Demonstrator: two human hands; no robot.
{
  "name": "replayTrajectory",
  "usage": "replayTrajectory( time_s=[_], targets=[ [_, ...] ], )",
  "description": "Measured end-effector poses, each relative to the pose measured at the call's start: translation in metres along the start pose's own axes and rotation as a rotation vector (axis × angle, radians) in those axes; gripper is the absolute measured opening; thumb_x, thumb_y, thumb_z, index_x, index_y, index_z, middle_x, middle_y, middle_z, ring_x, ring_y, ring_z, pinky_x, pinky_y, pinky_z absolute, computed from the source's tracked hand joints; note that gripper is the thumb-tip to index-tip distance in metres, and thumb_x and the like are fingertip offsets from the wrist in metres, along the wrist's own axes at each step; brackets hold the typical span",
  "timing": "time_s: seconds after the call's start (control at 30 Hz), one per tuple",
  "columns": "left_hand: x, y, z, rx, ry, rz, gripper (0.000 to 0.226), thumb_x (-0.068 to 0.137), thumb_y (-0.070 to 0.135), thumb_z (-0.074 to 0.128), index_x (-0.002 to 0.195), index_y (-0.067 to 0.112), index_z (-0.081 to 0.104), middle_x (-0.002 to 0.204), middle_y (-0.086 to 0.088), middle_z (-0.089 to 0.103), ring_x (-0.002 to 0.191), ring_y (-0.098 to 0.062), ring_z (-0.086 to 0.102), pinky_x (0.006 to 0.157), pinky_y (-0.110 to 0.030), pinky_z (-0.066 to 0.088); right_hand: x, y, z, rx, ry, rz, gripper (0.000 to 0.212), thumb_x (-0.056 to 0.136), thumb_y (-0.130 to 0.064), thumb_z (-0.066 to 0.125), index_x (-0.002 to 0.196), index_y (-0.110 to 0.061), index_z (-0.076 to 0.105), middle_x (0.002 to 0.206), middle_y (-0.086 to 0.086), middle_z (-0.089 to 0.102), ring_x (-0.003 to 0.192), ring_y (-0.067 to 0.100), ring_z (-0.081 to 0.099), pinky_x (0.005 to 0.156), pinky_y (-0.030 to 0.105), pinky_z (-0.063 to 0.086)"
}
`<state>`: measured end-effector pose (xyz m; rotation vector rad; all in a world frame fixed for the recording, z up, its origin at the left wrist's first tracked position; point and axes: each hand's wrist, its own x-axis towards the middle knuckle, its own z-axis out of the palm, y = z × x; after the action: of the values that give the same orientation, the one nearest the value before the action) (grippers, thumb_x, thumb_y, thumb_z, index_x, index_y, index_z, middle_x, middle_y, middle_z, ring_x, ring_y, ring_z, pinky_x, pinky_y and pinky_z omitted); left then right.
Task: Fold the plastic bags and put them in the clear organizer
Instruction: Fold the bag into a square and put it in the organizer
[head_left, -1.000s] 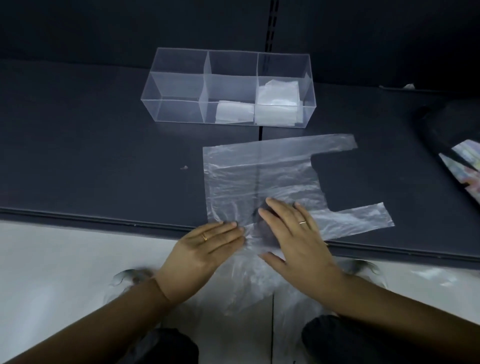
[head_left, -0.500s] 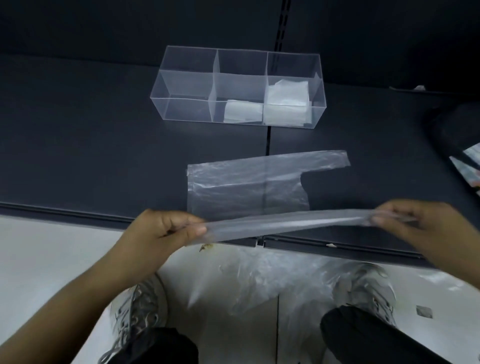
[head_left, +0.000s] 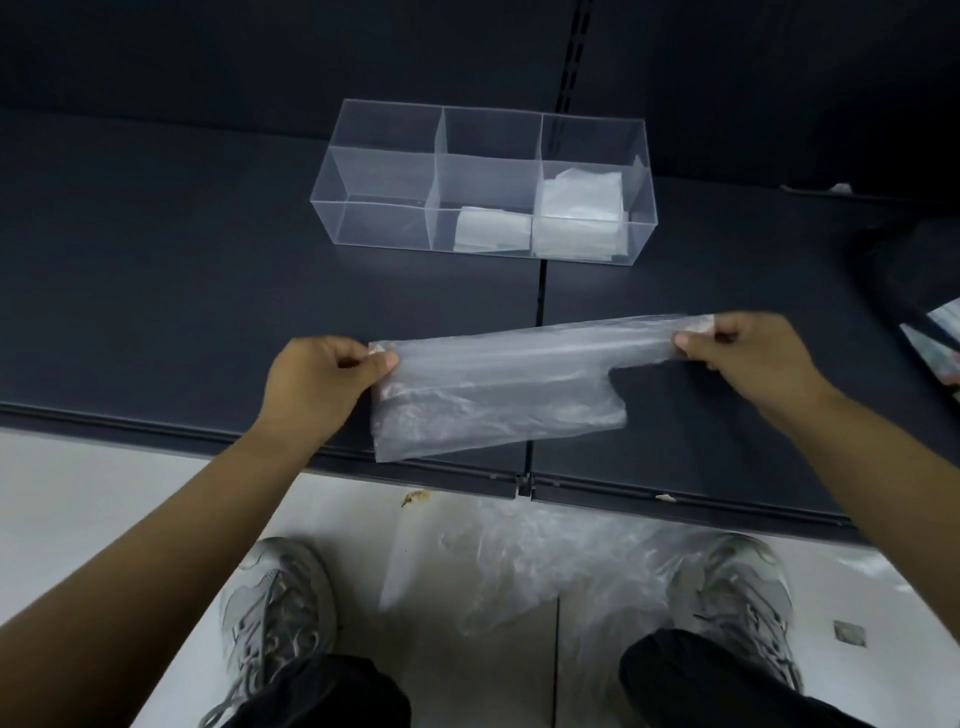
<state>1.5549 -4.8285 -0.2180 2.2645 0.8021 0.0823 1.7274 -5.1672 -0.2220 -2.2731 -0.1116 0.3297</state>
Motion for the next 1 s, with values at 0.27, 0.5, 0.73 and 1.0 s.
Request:
replayTrajectory(
  time_s=[0.27, 0.5, 0.73, 1.0],
  targets=[
    [-0.022, 0.020, 0.023, 0.329, 0.353, 0.397, 0.023, 0.084, 0.019, 0.067, 0.104, 0.008, 0.062, 0.108, -0.017, 0.057, 0.098, -0.035, 0.051, 0.085, -0.042, 0.037, 0.018, -0.005, 0.006, -0.242, 0.035, 0.005, 0.033, 0.079, -0.035, 0.074, 0.064, -0.007, 0.065, 0.063, 0.008, 0.059, 0.062, 0.019, 0.054, 0.058, 0.028, 0.038],
    [-0.053, 0.019, 0.068, 0.561, -0.165, 0.538, 0.061, 0.102, 0.040, 0.015, 0.152, 0.007, 0.004, 0.161, -0.011, 0.001, 0.148, -0.022, -0.003, 0.120, -0.035, -0.005, 0.003, -0.032, 0.011, -0.388, 0.205, -0.004, 0.015, 0.086, -0.017, 0.064, 0.097, -0.007, 0.065, 0.100, 0.015, 0.065, 0.091, 0.031, 0.060, 0.079, 0.037, 0.048],
    [-0.062, 0.020, 0.082, 0.776, -0.200, 0.577, 0.067, 0.088, 0.043, -0.018, 0.145, 0.008, -0.021, 0.158, -0.014, -0.017, 0.145, -0.027, -0.020, 0.118, -0.044, -0.010, -0.090, -0.086, 0.121, -0.426, -0.336, -0.705, 0.050, 0.099, -0.020, 0.044, 0.147, -0.009, 0.034, 0.155, 0.008, 0.029, 0.144, 0.019, 0.022, 0.119, 0.028, 0.011],
    [-0.042, -0.003, 0.058, 0.691, -0.121, 0.431, 0.097, 0.084, 0.075, -0.001, 0.153, 0.007, 0.001, 0.160, -0.013, -0.003, 0.148, -0.025, -0.008, 0.119, -0.040, -0.005, -0.035, -0.011, 0.083, -0.849, -0.167, -0.455, 0.073, 0.092, -0.060, 0.003, 0.153, -0.021, -0.002, 0.161, -0.003, -0.006, 0.147, 0.011, -0.011, 0.117, 0.032, -0.011]
  ],
)
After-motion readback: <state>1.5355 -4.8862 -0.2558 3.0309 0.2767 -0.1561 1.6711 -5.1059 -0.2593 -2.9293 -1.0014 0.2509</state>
